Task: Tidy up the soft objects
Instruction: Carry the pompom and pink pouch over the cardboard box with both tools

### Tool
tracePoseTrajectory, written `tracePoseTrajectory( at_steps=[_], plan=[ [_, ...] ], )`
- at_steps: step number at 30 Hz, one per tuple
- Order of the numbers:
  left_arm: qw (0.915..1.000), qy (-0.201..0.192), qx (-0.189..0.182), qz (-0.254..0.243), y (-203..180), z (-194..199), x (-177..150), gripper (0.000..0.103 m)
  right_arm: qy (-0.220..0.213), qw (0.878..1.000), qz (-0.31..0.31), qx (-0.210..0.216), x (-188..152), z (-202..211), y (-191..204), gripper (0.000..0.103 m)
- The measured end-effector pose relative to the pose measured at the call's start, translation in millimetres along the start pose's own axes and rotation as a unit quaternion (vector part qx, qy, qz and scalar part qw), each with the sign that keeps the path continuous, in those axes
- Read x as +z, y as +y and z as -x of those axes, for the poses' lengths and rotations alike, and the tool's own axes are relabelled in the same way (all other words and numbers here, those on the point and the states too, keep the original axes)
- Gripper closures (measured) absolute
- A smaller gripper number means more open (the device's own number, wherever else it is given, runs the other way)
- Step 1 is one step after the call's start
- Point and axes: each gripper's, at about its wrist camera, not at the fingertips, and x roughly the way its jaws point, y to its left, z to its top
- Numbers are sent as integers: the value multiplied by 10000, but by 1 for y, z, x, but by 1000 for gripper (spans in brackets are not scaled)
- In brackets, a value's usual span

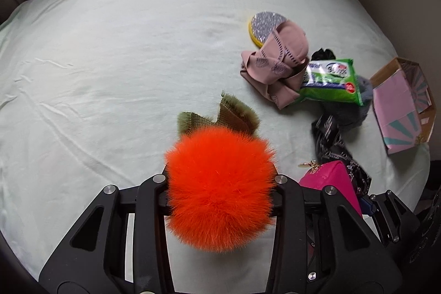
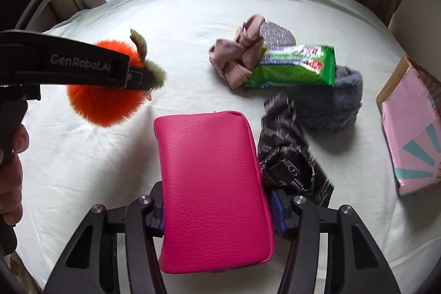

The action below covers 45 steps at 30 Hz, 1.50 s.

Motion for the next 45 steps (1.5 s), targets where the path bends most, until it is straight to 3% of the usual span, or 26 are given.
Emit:
tracePoseTrajectory(
  at_steps=[12, 22, 27, 35, 39, 45],
  plan=[
    [9987, -402, 91, 310, -20, 90, -1, 69, -488, 9985, 227, 53, 24, 76, -6, 53],
    [9967, -722, 186, 319, -71, 156, 16, 69, -926, 9956, 136, -45, 57, 166, -58, 54],
    [9948, -911, 149, 427, -116, 182, 31, 69, -1140, 9934, 47, -117, 74, 210, -104, 55],
    [9921, -1187, 31, 394, -222, 202, 59, 69, -1260, 9917, -97, -222, 92, 259, -199, 55],
    [9914, -1235, -91, 414, -275, 192, 72, 69, -1245, 9918, -70, -282, 98, 267, -253, 55],
    [9943, -964, -365, 286, -353, 154, 88, 69, -1014, 9938, -94, -445, 102, 256, -318, 55]
  ],
)
